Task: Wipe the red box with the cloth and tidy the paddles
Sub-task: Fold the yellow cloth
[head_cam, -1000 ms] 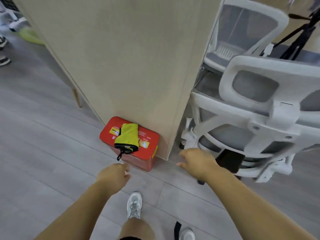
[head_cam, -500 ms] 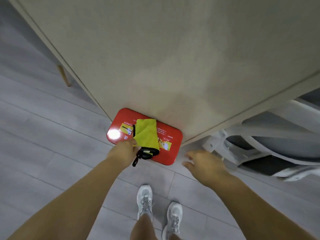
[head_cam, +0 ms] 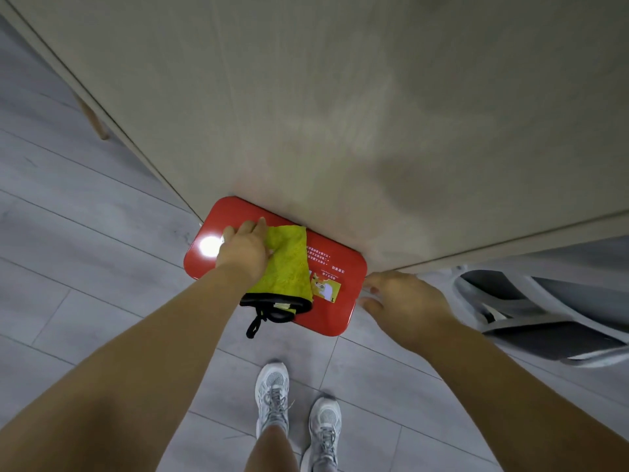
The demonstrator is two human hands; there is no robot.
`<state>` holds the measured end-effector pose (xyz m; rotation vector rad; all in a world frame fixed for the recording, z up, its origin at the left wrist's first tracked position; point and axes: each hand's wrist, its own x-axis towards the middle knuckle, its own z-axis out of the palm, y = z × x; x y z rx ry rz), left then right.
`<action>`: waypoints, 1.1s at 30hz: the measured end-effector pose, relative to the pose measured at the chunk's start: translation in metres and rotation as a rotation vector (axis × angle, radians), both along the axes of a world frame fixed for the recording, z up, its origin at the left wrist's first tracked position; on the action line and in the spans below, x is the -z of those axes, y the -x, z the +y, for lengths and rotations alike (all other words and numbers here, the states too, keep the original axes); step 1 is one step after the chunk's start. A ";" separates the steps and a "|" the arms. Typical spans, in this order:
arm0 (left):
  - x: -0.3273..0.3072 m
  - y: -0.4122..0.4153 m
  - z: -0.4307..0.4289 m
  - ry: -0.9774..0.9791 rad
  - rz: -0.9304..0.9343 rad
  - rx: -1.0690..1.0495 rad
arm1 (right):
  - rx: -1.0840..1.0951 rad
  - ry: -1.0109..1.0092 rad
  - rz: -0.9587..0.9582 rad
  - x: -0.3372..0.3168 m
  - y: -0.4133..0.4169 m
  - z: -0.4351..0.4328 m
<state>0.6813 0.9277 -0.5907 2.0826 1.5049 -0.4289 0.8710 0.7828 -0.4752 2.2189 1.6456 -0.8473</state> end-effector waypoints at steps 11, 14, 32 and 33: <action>-0.065 0.015 -0.047 -0.028 -0.340 -0.079 | -0.023 0.029 0.039 -0.017 0.013 -0.020; -0.103 0.025 -0.074 -0.039 -0.426 -0.090 | 0.010 0.010 0.097 -0.034 0.019 -0.027; -0.306 0.038 -0.161 -0.081 -0.778 -0.086 | -0.053 -0.354 0.288 -0.148 0.035 -0.073; -0.314 0.038 -0.166 -0.104 -0.762 -0.073 | -0.010 -0.360 0.298 -0.152 0.035 -0.077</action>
